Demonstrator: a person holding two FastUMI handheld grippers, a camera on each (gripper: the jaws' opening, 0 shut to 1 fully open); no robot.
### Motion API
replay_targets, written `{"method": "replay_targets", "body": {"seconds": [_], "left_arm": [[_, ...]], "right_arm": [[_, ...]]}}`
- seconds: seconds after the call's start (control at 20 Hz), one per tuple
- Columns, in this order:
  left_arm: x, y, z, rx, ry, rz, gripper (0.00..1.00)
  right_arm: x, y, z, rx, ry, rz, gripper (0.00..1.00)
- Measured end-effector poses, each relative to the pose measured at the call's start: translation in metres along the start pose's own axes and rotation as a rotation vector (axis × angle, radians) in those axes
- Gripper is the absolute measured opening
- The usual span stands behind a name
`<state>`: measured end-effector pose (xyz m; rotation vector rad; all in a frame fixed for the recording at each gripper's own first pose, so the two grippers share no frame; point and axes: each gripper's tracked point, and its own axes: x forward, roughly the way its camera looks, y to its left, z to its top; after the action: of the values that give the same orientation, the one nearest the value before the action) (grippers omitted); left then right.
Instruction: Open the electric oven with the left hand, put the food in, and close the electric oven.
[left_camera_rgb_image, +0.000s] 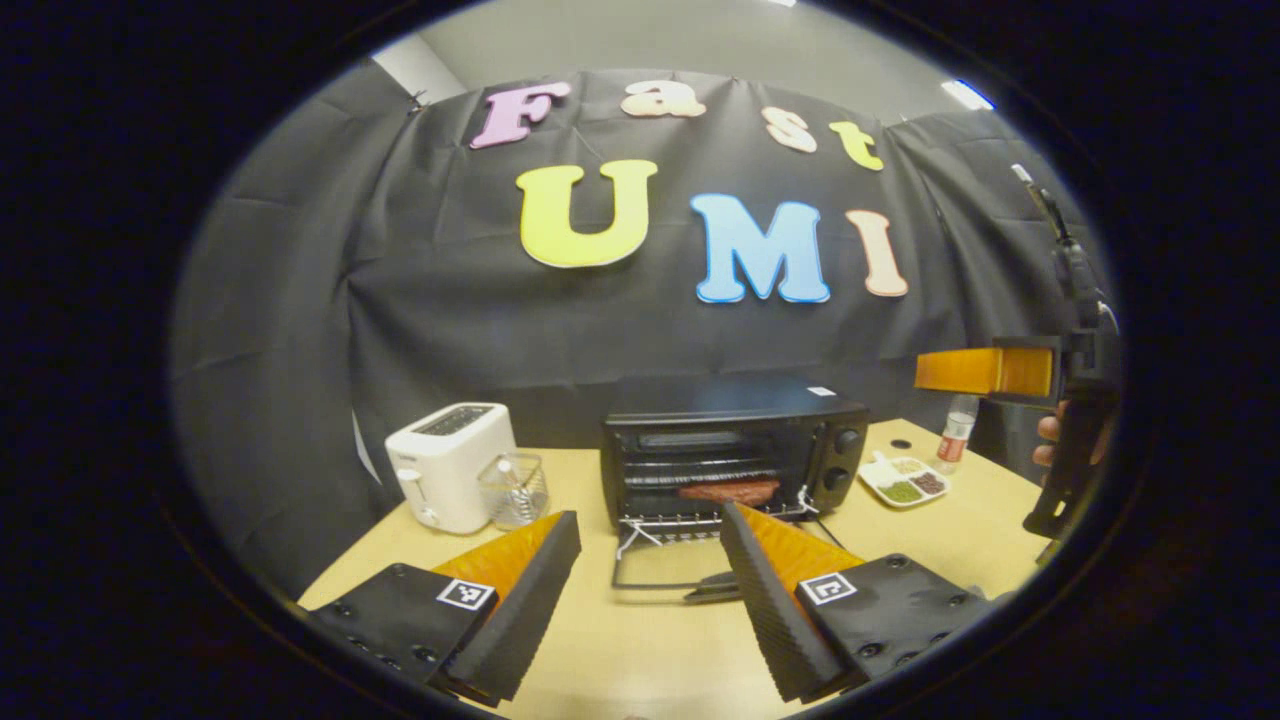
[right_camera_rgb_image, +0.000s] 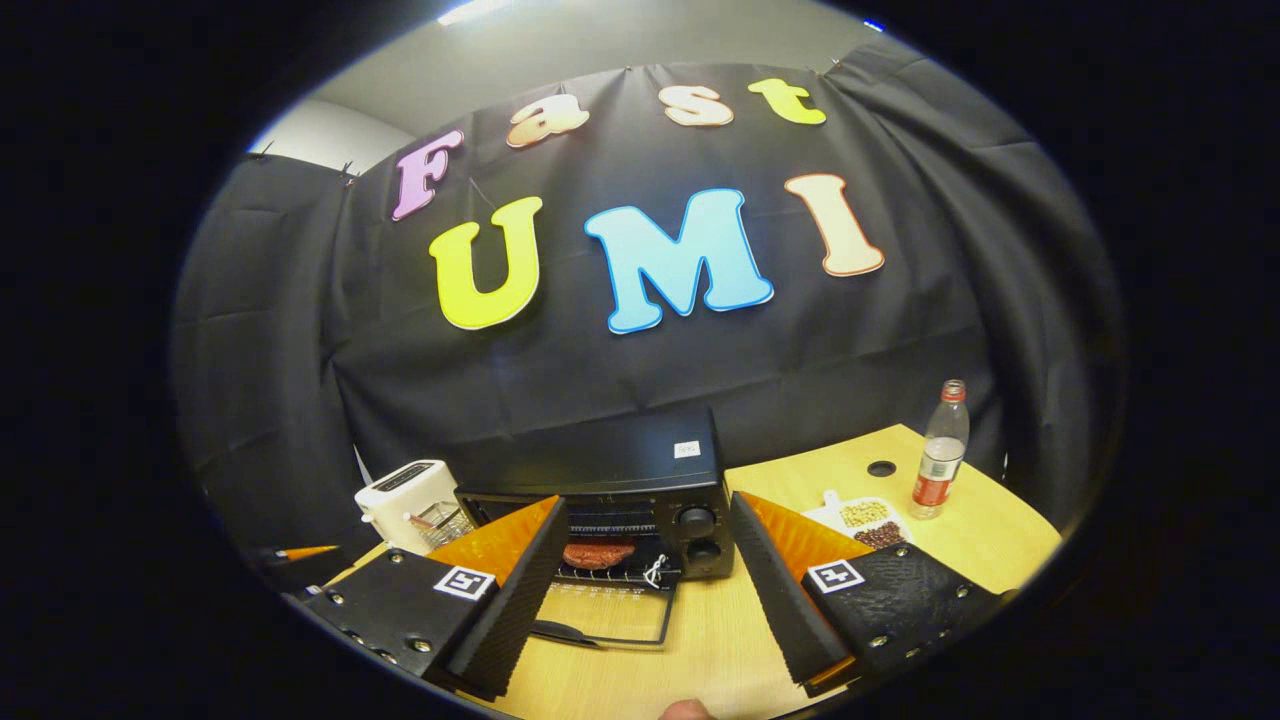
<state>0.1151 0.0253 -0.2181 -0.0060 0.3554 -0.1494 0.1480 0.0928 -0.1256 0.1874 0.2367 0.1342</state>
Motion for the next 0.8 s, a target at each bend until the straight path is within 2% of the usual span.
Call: {"method": "replay_targets", "body": {"seconds": [0.1,0.15,0.2,0.25,0.4,0.45,0.5,0.6,0.65,0.8], "left_arm": [[0.009,-0.017,-0.02,-0.017,0.05,-0.034,0.95],[0.013,-0.025,-0.029,-0.022,0.074,-0.051,1.0],[0.017,-0.03,-0.04,-0.022,0.104,-0.061,1.0],[0.022,-0.035,-0.05,-0.021,0.134,-0.07,0.95],[0.038,-0.048,-0.083,-0.04,0.231,-0.094,0.95],[0.043,-0.051,-0.095,-0.05,0.269,-0.1,1.0],[0.048,-0.054,-0.105,-0.062,0.299,-0.106,0.99],[0.055,-0.062,-0.125,-0.089,0.353,-0.123,0.99],[0.057,-0.065,-0.133,-0.1,0.378,-0.131,0.95],[0.07,-0.069,-0.152,-0.104,0.428,-0.125,0.96]], "right_arm": [[-0.022,-0.01,0.008,-0.021,-0.024,-0.026,0.98],[-0.032,-0.012,0.01,-0.03,-0.032,-0.028,0.98],[-0.039,-0.013,0.012,-0.034,-0.032,-0.026,0.98],[-0.045,-0.015,0.013,-0.036,-0.031,-0.03,0.98],[-0.06,-0.031,0.02,-0.042,-0.036,-0.069,0.98],[-0.067,-0.038,0.021,-0.038,-0.038,-0.084,0.98],[-0.072,-0.043,0.024,-0.029,-0.037,-0.095,1.0],[-0.083,-0.051,0.032,-0.019,-0.049,-0.12,0.98],[-0.087,-0.056,0.035,-0.022,-0.058,-0.136,0.98],[-0.102,-0.065,0.04,-0.062,-0.066,-0.172,0.98]]}}
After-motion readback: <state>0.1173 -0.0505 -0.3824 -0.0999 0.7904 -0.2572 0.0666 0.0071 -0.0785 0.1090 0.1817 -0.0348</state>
